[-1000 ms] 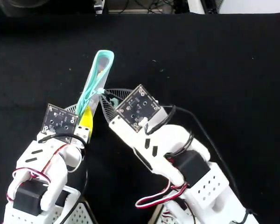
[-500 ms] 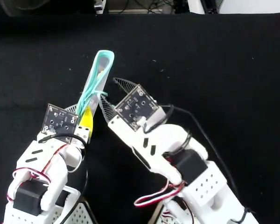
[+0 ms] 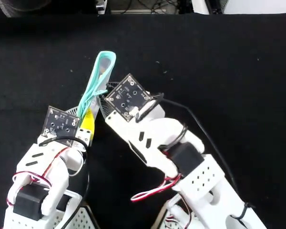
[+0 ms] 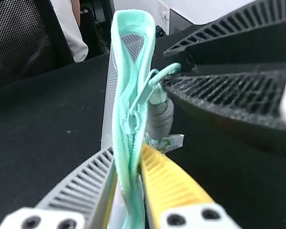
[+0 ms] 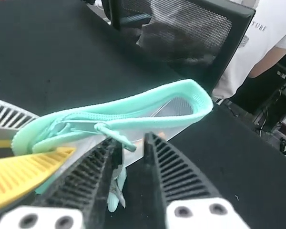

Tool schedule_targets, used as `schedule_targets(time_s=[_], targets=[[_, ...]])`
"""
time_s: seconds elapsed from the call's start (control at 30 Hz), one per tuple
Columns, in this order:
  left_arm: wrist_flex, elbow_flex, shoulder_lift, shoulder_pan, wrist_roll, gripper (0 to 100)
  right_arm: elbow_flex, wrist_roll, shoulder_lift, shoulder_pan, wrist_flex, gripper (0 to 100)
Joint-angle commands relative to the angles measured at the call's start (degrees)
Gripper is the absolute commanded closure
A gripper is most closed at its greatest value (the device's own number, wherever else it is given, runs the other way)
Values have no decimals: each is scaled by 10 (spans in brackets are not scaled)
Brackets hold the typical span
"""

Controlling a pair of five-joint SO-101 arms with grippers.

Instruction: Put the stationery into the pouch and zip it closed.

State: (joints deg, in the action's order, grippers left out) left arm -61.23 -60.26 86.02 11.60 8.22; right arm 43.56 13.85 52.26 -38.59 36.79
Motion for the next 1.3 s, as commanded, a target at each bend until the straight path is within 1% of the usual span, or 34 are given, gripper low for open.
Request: schedule_targets(time_s=[0.0, 0.03, 0.2, 0.3, 0.5, 0.67, 0.83, 0.97, 1.27], targets=[[0, -20, -11, -10, 0, 970, -21, 6, 22, -5, -8, 965], [0, -20, -11, -10, 0, 970, -21, 6, 23, -8, -8, 985], [-1, -20, -11, -10, 0, 970, -14, 40, 26, -44, -6, 986], [-3, -20, -11, -10, -1, 970, -11, 38, 23, -43, -7, 986], [-3, -20, -11, -10, -1, 970, -13, 36, 23, 1, -23, 986], [-4, -20, -11, -10, -1, 970, -11, -11, 22, 33, -48, 986], [-4, -20, -11, -10, -1, 970, -12, -11, 22, 40, -51, 986], [-4, -20, -11, -10, -1, 970, -9, -11, 19, 73, -72, 986], [-5, -21, -11, -10, -1, 970, -12, -11, -51, 108, -127, 986]])
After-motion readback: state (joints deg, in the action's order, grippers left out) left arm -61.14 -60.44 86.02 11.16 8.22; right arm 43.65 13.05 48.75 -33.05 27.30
